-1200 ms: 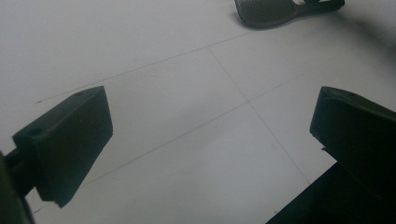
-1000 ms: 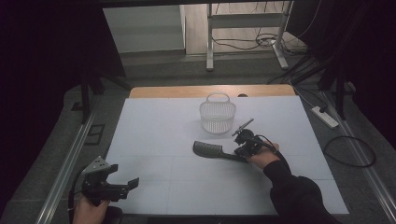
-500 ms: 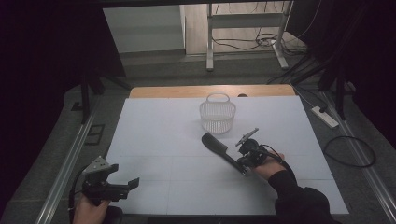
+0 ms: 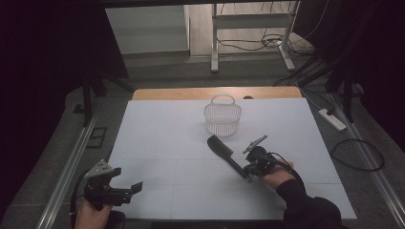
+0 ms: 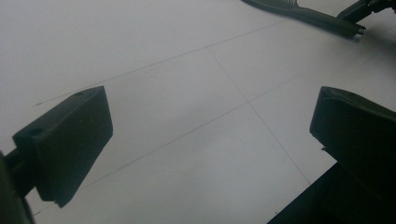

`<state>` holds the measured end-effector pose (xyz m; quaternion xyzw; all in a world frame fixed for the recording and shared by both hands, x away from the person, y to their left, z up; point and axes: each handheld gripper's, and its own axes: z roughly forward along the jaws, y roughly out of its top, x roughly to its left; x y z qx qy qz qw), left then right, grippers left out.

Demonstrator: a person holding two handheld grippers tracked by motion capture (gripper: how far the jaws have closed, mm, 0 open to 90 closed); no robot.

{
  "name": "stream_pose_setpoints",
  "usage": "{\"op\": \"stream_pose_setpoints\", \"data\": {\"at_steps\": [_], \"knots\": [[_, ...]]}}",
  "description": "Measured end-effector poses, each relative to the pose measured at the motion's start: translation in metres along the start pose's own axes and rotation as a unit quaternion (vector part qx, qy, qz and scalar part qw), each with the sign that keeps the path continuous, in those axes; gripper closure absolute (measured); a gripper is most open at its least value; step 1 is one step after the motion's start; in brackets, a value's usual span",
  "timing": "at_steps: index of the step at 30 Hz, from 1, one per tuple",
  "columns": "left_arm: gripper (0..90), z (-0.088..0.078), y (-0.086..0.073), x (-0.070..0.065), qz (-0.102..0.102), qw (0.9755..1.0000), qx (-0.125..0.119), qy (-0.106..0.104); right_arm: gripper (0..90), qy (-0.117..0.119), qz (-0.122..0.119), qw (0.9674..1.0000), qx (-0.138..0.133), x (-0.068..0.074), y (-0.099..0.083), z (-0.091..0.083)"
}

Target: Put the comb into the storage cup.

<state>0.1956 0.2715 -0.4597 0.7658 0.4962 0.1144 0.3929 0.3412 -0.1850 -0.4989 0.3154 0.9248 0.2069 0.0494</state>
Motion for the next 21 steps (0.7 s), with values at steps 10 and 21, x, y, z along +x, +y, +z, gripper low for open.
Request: {"op": "stream_pose_setpoints", "data": {"at_steps": [10, 21], "knots": [[0.0, 0.000, 0.000, 0.000, 0.000, 1.0000, 0.001, 0.001, 89.4, 0.015, -0.011, 0.9998, -0.004, 0.015, -0.003, -0.002], [0.0, 0.000, 0.000, 0.000, 0.000, 1.0000, 0.001, 0.001, 86.3, 0.005, -0.005, 0.9996, -0.027, 0.016, 0.000, -0.012]]}}
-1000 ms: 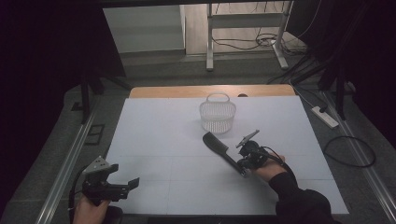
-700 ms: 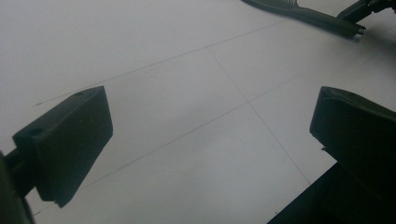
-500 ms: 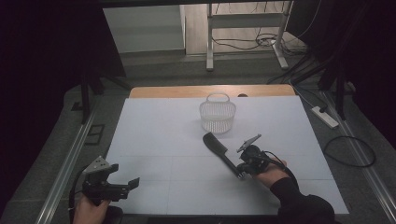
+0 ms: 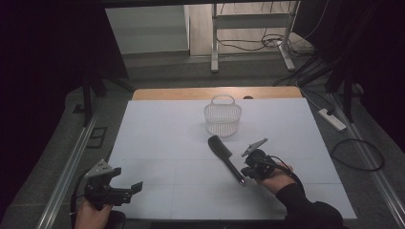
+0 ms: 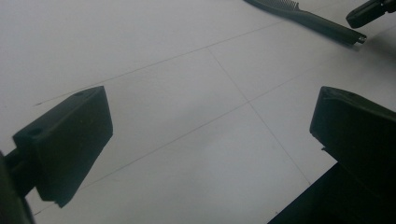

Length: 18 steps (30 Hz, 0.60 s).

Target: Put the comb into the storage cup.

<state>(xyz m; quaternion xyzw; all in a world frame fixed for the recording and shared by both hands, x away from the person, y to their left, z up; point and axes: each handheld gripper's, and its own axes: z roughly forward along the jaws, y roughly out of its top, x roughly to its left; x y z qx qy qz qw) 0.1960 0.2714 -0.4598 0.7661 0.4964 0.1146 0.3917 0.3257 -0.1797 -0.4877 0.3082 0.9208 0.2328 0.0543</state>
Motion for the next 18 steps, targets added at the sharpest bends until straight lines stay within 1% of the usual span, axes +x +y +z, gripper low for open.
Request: {"op": "stream_pose_setpoints", "data": {"at_steps": [3, 8, 12, 14, 15, 18], "knots": [[0.0, 0.000, 0.000, 0.000, 0.000, 1.0000, 0.001, 0.000, 78.3, -0.006, 0.005, 0.9999, -0.010, 0.000, 0.002, -0.005], [0.0, 0.000, 0.000, 0.000, -0.001, 1.0000, 0.001, 0.000, 61.3, -0.014, 0.011, 0.9998, -0.013, 0.001, 0.004, -0.008], [0.0, 0.000, 0.000, 0.000, -0.001, 1.0000, 0.001, 0.000, 46.0, -0.017, 0.018, 0.9995, -0.021, 0.002, 0.007, -0.011], [0.0, 0.000, 0.000, 0.000, -0.001, 1.0000, 0.001, 0.000, 38.2, -0.024, 0.016, 0.9993, -0.023, 0.003, 0.009, -0.012], [0.0, 0.000, 0.000, 0.000, -0.001, 1.0000, 0.001, 0.000, 35.7, -0.025, 0.016, 0.9993, -0.022, 0.004, 0.010, -0.012], [0.0, 0.000, 0.000, 0.000, -0.001, 1.0000, 0.001, 0.000, 26.6, -0.023, 0.025, 0.9992, -0.021, 0.004, 0.013, -0.013]]}}
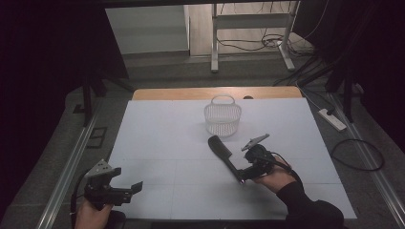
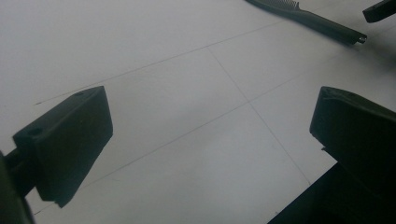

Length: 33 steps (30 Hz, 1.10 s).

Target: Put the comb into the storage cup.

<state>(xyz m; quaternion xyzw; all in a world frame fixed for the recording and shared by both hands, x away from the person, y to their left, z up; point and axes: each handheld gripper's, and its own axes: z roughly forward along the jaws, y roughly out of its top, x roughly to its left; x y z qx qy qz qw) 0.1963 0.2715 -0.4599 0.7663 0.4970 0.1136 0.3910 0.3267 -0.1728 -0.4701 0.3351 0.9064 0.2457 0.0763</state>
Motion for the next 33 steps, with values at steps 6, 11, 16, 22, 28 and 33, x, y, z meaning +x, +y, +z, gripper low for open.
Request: {"op": "stream_pose_setpoints", "data": {"at_steps": [6, 11, 16, 22, 28, 33], "knots": [[0.0, 0.000, 0.000, 0.000, 0.000, 1.0000, 0.001, 0.000, 11.1, -0.003, -0.002, 1.0000, -0.004, 0.000, 0.004, 0.001], [0.0, 0.000, 0.000, 0.000, 0.000, 1.0000, 0.001, 0.000, 1.7, -0.002, -0.003, 1.0000, 0.004, 0.002, 0.009, 0.003], [0.0, 0.000, 0.000, 0.000, 0.000, 1.0000, 0.001, 0.000, 0.0, -0.006, -0.010, 0.9998, 0.018, 0.003, 0.014, 0.007], [0.0, 0.000, 0.000, 0.000, -0.001, 1.0000, 0.001, 0.000, 0.0, -0.011, -0.006, 0.9995, 0.029, 0.002, 0.020, 0.008], [0.0, 0.001, 0.000, 0.000, -0.002, 1.0000, 0.001, 0.000, 0.0, -0.017, -0.009, 0.9994, 0.030, 0.002, 0.025, 0.011], [0.0, 0.001, 0.000, 0.000, -0.003, 1.0000, 0.002, 0.000, 0.0, -0.019, -0.009, 0.9992, 0.033, 0.002, 0.029, 0.014]]}}
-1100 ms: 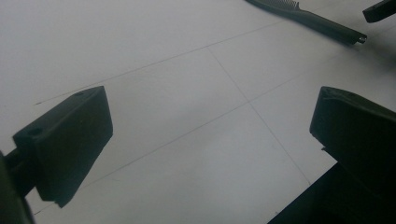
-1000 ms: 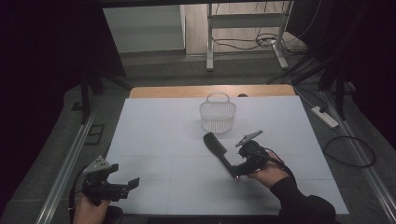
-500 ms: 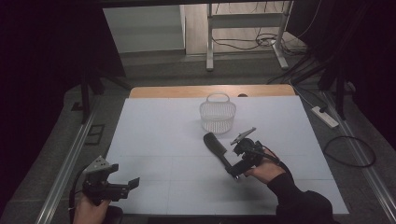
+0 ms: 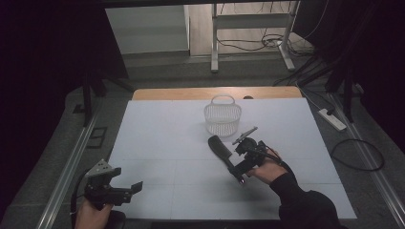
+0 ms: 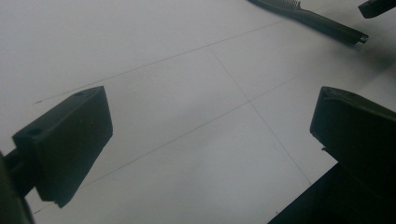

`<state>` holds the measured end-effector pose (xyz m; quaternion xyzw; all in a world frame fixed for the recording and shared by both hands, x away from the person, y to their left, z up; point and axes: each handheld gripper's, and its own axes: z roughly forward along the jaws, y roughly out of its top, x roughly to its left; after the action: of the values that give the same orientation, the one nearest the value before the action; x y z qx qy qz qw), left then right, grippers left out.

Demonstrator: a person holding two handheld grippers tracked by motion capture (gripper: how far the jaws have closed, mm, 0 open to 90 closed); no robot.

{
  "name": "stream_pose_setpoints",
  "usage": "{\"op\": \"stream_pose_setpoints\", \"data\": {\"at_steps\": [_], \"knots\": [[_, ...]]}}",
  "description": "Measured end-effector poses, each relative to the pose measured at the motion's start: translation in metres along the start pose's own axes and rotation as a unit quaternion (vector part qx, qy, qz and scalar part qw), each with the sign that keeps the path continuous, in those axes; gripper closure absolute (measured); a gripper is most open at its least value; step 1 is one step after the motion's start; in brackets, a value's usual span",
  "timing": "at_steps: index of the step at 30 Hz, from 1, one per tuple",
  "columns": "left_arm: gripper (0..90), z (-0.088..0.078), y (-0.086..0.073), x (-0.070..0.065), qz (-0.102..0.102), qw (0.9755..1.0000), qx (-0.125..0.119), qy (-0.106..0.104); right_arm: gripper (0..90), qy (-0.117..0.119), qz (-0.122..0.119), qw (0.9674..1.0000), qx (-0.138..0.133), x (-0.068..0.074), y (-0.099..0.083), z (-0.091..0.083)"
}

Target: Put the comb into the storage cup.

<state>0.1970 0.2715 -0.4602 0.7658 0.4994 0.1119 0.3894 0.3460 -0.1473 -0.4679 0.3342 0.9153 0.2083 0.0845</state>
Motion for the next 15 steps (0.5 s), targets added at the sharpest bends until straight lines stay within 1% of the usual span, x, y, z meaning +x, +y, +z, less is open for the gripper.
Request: {"op": "stream_pose_setpoints", "data": {"at_steps": [9, 15], "knots": [[0.0, 0.000, 0.000, 0.000, -0.001, 1.0000, 0.000, 0.000, 0.0, 0.006, 0.004, 0.9999, 0.008, 0.002, 0.009, 0.010], [0.0, 0.000, 0.000, 0.000, -0.001, 1.0000, 0.000, -0.001, 0.0, 0.009, 0.001, 0.9999, 0.013, 0.004, 0.016, 0.015]]}}
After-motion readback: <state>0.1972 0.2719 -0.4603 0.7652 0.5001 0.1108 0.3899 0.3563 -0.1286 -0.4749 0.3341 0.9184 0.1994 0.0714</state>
